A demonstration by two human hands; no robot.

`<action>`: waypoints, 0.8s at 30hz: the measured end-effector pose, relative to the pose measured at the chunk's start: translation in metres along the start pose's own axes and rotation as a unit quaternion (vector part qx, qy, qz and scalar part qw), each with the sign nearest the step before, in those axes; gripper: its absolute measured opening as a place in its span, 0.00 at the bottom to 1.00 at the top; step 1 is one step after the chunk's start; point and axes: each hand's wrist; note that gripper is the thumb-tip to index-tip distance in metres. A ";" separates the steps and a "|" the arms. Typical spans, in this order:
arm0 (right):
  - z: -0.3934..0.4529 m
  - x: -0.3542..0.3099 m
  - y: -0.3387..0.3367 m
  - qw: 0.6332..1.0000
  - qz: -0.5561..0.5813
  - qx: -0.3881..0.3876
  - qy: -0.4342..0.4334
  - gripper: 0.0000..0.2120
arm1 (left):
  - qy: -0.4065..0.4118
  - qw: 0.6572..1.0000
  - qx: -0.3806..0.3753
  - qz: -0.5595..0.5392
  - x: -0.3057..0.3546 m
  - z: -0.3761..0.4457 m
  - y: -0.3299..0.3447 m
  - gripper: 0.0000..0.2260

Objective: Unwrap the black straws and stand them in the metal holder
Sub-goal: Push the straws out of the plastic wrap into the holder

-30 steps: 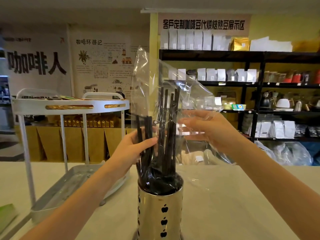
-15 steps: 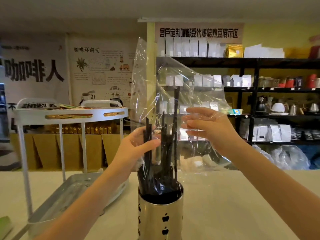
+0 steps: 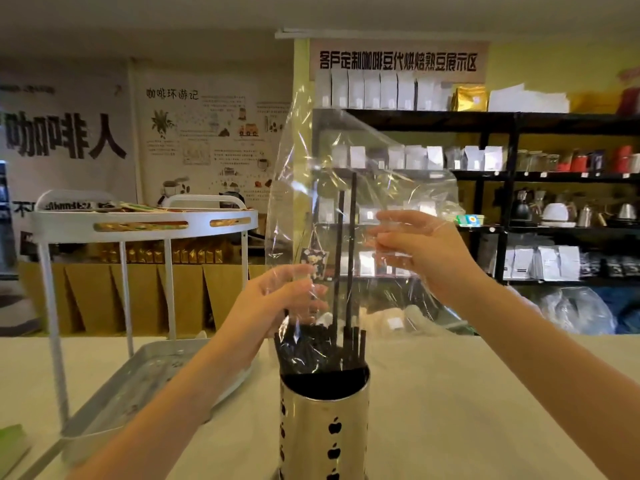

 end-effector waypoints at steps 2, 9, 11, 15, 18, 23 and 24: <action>-0.001 0.000 0.000 1.000 -0.001 -0.005 -0.014 0.14 | -0.001 1.000 -0.006 0.010 -0.001 -0.001 -0.001 0.19; 0.001 -0.006 -0.008 0.999 0.004 -0.019 -0.029 0.16 | -0.012 1.000 -0.016 0.007 -0.001 -0.001 -0.003 0.16; 0.001 -0.005 -0.009 0.999 -0.007 -0.026 -0.032 0.16 | -0.010 1.000 -0.021 0.014 -0.001 -0.003 -0.001 0.16; 0.001 -0.003 -0.008 0.998 -0.004 -0.044 -0.044 0.14 | -0.002 1.000 0.000 0.027 -0.002 -0.005 0.004 0.15; 0.000 -0.003 -0.009 0.996 -0.027 -0.054 -0.063 0.14 | -0.009 1.000 0.013 0.019 -0.001 -0.005 0.003 0.14; 0.003 -0.008 -0.017 0.995 -0.005 -0.040 -0.087 0.17 | -0.002 0.999 0.038 0.013 0.001 -0.005 0.002 0.11; 0.003 -0.010 -0.017 0.995 -0.007 -0.048 -0.085 0.18 | -0.003 0.999 0.036 0.014 0.001 -0.005 0.003 0.10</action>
Point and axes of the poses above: each hand's wrist, its own z-axis towards the middle knuckle, its own y-axis out of the palm, x = y × z, and after that the axes turned 4 degrees about -z, right-handed
